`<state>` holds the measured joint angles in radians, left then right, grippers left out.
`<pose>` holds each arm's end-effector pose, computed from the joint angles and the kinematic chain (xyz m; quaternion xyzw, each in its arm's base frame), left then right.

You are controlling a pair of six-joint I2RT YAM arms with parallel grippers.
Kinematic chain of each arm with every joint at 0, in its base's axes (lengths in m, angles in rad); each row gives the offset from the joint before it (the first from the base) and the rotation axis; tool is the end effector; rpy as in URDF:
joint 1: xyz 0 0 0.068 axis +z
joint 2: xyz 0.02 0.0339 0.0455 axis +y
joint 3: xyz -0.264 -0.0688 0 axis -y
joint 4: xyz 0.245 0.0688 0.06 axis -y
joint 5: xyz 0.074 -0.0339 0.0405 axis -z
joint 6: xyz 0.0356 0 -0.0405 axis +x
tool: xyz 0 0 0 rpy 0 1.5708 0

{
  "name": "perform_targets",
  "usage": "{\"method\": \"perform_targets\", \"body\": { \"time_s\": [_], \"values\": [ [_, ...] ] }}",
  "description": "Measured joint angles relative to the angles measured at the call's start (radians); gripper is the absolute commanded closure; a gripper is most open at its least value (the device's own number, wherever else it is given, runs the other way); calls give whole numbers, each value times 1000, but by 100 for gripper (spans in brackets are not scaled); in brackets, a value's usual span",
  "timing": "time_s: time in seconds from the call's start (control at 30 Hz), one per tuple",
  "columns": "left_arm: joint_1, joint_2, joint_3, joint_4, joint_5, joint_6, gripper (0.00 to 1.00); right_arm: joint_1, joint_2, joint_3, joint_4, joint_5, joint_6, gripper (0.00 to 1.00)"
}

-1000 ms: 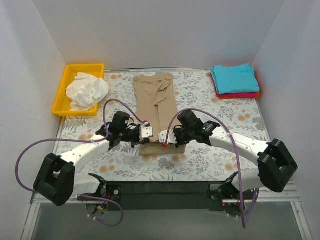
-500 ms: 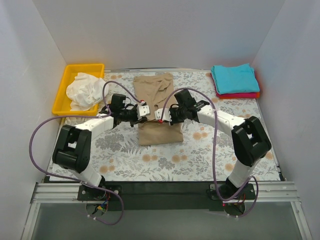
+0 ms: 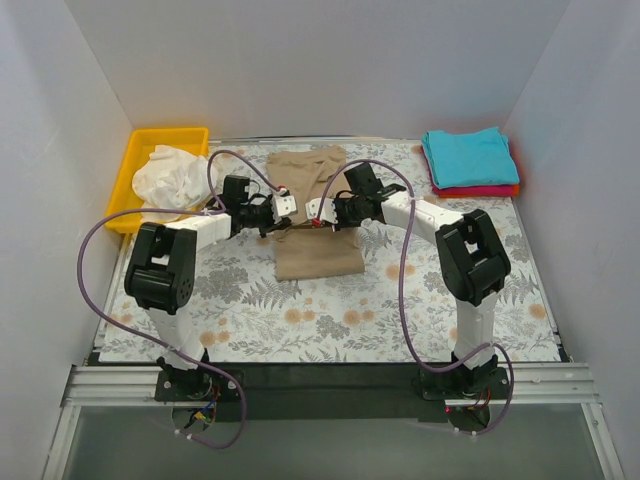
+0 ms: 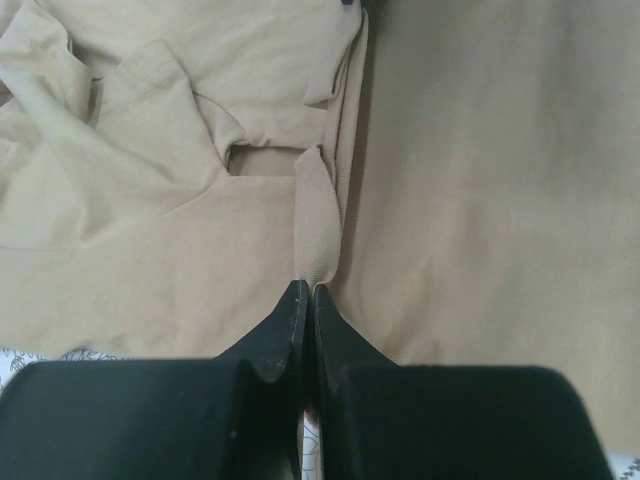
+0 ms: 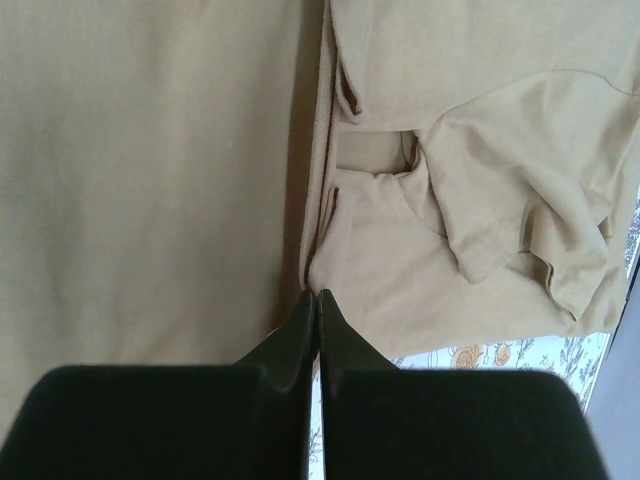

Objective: Fold and stack the t-shirts
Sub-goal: Fold the tshirt

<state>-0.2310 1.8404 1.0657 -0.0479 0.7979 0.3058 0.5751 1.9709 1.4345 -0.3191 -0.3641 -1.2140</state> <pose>0.3588 -0.1106 0.1670 0.3643 0.7894 -0.3487 0.3500 0.3577 0.2469 0.2020 -0.7582 0.5271 0.0529 0.3801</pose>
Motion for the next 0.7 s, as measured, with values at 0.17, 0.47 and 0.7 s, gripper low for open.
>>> {"method": "perform_targets", "body": {
  "time_s": [0.17,0.47,0.7],
  "values": [
    [0,46,24,8,0,14,100,-8,27,10,11,-2,-6,99],
    [0,113,71,26,-3,15,100,-23,55,27,32,-2,-18,99],
    [0,125,86,34,-7,16,89,-35,87,52,54,2,-21,86]
  ]
}}
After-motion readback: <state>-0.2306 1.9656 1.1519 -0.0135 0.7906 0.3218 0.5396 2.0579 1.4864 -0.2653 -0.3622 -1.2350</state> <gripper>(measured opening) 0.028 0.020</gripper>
